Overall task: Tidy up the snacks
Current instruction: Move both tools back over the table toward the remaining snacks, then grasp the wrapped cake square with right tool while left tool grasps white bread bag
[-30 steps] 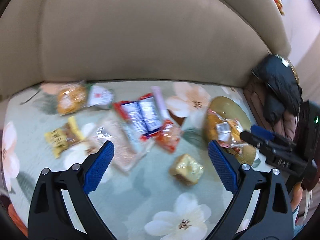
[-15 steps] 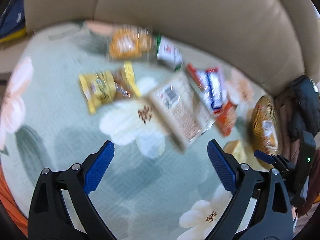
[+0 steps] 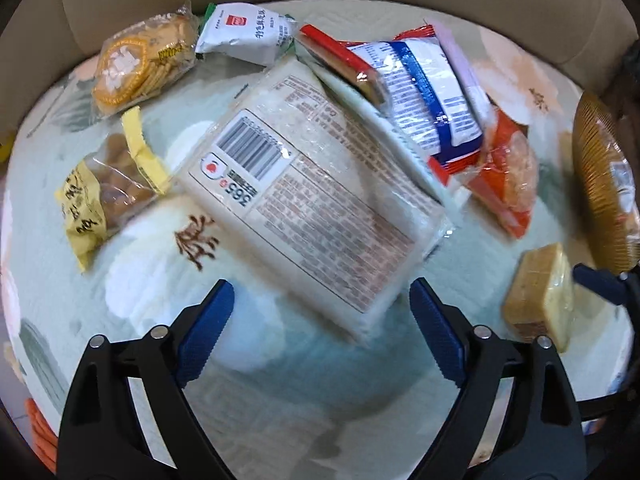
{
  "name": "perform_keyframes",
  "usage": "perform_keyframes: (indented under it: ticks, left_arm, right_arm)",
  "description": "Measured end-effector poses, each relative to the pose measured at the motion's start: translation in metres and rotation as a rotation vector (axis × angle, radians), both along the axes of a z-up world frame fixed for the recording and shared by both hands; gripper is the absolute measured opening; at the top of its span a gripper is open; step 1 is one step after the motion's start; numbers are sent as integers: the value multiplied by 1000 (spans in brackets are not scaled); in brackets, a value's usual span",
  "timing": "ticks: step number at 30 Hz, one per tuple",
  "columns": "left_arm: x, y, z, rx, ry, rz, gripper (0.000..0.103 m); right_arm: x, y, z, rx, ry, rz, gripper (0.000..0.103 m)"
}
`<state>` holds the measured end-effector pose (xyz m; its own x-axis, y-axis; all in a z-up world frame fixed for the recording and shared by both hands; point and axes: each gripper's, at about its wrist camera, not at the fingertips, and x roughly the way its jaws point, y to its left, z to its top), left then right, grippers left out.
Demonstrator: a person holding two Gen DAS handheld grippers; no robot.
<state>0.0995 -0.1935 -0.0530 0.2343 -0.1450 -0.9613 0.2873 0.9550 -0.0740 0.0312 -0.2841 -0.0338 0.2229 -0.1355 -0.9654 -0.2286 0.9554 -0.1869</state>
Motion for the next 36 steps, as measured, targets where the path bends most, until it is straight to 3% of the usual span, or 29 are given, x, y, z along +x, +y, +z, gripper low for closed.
perform_keyframes:
  ticks: [3, 6, 9, 11, 13, 15, 22, 26, 29, 31, 33, 36]
  left_arm:
    - [-3, 8, 1, 11, -16, -11, 83]
    - [3, 41, -3, 36, -4, 59, 83]
    - [8, 71, 2, -25, 8, 107, 70]
    - [9, 72, 8, -69, 29, 88, 78]
    - [12, 61, 10, -154, 63, 35, 94]
    - [19, 42, 11, -172, 44, 27, 98]
    - [58, 25, 3, -225, 42, 253, 100]
    - [71, 20, 4, -145, 14, 240, 100]
    - [74, 20, 3, -163, -5, 266, 100]
    - [75, 20, 5, -171, -17, 255, 95]
    - [68, 29, 7, -117, -32, 235, 81]
    - [55, 36, 12, -109, -45, 196, 77]
  right_arm:
    - [2, 0, -1, 30, 15, 1, 74]
    - [5, -2, -4, 53, 36, -8, 74]
    - [8, -6, -4, 76, 48, -16, 75]
    - [7, -3, -5, 84, 51, -17, 75]
    - [10, -4, -4, 97, 55, -22, 75]
    - [12, -3, -4, 108, 56, -31, 75]
    - [15, -18, 5, 106, 53, -38, 76]
    - [13, -17, 2, 109, 57, -44, 76]
    - [15, -21, 3, 121, 58, -47, 76]
    - [15, -22, 3, 112, 56, -42, 76]
    - [15, -21, 1, 104, 56, -45, 77]
    - [14, -16, -5, 86, 52, -57, 78]
